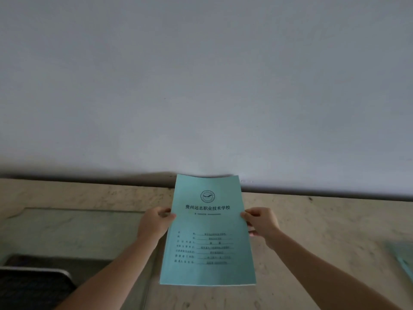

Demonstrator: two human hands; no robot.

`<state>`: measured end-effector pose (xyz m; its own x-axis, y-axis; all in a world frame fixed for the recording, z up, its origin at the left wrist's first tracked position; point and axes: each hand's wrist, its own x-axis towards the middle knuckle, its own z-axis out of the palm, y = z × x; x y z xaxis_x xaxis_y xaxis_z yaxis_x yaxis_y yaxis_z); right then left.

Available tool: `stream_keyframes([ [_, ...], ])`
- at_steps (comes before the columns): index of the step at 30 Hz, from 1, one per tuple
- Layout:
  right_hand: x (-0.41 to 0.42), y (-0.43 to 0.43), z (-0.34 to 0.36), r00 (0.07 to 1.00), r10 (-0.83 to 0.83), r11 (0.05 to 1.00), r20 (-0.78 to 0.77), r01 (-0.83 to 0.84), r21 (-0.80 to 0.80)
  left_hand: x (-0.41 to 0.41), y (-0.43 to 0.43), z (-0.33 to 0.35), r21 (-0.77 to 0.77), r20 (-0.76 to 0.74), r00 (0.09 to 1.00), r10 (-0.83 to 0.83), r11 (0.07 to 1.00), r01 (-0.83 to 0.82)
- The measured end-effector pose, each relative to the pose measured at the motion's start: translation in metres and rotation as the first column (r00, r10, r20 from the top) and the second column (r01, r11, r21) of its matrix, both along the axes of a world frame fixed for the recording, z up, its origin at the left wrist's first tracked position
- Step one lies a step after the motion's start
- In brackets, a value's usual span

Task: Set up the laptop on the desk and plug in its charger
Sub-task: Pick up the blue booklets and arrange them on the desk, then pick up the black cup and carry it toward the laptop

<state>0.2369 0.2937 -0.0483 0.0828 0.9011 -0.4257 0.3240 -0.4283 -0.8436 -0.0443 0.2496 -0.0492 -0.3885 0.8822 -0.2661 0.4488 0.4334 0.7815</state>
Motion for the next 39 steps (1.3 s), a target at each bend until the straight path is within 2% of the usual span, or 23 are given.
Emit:
stream_keyframes([
  [6, -0.001, -0.003, -0.001, 1.000, -0.010, 1.000, 0.028, 0.010, 0.018, 0.008, 0.002, 0.007, 0.046, 0.040, 0.996, 0.079, 0.996, -0.081],
  [10, -0.001, -0.018, 0.001, 0.999, -0.033, 0.999, 0.014, 0.033, 0.039, 0.023, -0.019, 0.015, 0.061, 0.158, 0.987, -0.030, 0.998, 0.021],
  [12, 0.000, -0.031, 0.009, 0.997, 0.017, 0.998, 0.081, -0.022, 0.059, 0.028, -0.035, 0.022, 0.052, 0.168, 0.983, -0.074, 0.996, 0.066],
  [14, 0.004, -0.047, 0.024, 0.971, 0.126, 0.988, 0.202, -0.141, 0.065, 0.032, -0.048, 0.036, 0.061, 0.096, 0.987, -0.126, 0.991, 0.120],
  [16, 0.012, -0.069, 0.041, 0.918, 0.228, 0.961, 0.325, -0.266, 0.078, 0.036, -0.058, 0.057, 0.105, -0.046, 0.976, -0.213, 0.971, 0.217],
  [19, 0.028, -0.105, 0.071, 0.846, 0.267, 0.921, 0.461, -0.365, 0.137, 0.050, -0.076, 0.093, 0.226, -0.202, 0.926, -0.317, 0.905, 0.359],
  [21, 0.045, -0.139, 0.097, 0.787, 0.226, 0.899, 0.574, -0.396, 0.189, 0.068, -0.095, 0.120, 0.299, -0.303, 0.876, -0.374, 0.836, 0.461],
  [24, 0.073, -0.193, 0.130, 0.753, 0.140, 0.877, 0.643, -0.395, 0.272, 0.097, -0.130, 0.151, 0.342, -0.433, 0.778, -0.455, 0.716, 0.609],
  [29, 0.130, -0.285, 0.157, 0.722, 0.008, 0.895, 0.692, -0.313, 0.316, 0.153, -0.196, 0.175, 0.267, -0.635, 0.556, -0.537, 0.523, 0.810],
  [34, 0.189, -0.373, 0.152, 0.679, -0.134, 0.942, 0.721, -0.139, 0.305, 0.229, -0.257, 0.165, 0.171, -0.627, 0.386, -0.677, 0.365, 0.915],
  [39, 0.253, -0.464, 0.132, 0.666, -0.233, 0.970, 0.709, 0.108, 0.218, 0.310, -0.315, 0.132, 0.056, -0.512, 0.197, -0.836, 0.197, 0.979],
])
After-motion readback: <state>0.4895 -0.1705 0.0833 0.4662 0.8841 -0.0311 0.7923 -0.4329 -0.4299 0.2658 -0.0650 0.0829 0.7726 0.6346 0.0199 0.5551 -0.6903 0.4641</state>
